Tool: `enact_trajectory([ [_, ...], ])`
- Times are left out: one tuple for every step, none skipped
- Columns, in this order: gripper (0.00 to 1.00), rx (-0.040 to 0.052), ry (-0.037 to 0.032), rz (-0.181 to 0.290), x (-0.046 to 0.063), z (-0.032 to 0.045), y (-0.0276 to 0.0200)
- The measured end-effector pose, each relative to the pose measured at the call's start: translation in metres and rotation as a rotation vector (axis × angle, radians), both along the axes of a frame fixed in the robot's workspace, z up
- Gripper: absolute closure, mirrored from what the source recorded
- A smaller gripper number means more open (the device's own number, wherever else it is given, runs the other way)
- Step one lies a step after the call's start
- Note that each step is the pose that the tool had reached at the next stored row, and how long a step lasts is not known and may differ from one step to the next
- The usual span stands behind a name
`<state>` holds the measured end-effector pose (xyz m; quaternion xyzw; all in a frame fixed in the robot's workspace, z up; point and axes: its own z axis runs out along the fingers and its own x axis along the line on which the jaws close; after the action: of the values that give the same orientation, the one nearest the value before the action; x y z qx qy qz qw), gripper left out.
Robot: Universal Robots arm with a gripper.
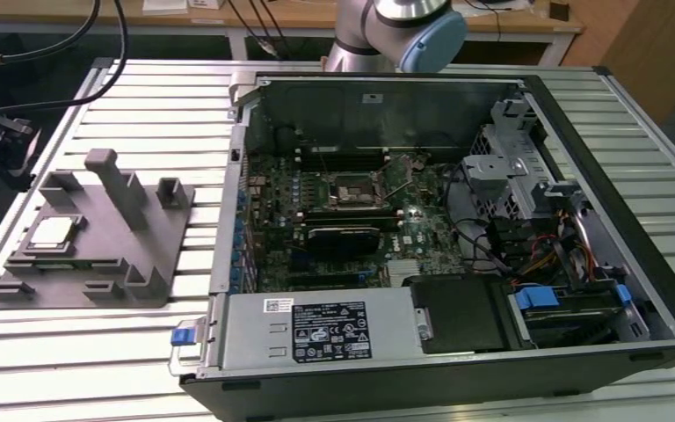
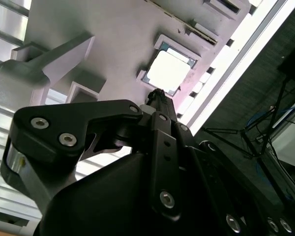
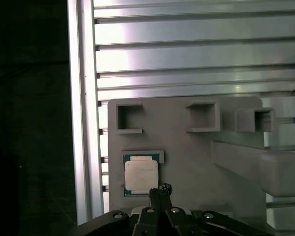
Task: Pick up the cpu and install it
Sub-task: 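Pick up the cpu and move it towards the insertion slot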
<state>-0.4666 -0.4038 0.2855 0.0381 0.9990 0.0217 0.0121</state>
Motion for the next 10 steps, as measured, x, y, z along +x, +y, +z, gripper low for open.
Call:
enact_trajectory([
  [0.89, 0.0000, 0.0000, 0.000, 0.0000, -0.0005, 0.0000],
  [0.89, 0.0000, 0.0000, 0.000, 0.0000, -0.0010, -0.0001],
  [0.89, 0.0000, 0.0000, 0.000, 0.0000, -0.0016, -0.0002],
  [0.89, 0.0000, -0.0001, 0.000, 0.0000, -0.0022, -0.0002],
  [0.89, 0.0000, 0.0000, 0.000, 0.0000, -0.0029, -0.0002],
  [0.89, 0.0000, 0.0000, 0.000, 0.0000, -0.0039, -0.0002],
  [0.89, 0.0000, -0.0001, 0.000, 0.0000, -0.0049, -0.0002],
  [0.89, 0.0000, -0.0001, 0.000, 0.0000, -0.0059, -0.0002],
  [0.89, 0.0000, 0.0000, 0.000, 0.0000, -0.0069, -0.0002],
  [0.89, 0.0000, 0.0000, 0.000, 0.0000, -0.0079, -0.0002],
])
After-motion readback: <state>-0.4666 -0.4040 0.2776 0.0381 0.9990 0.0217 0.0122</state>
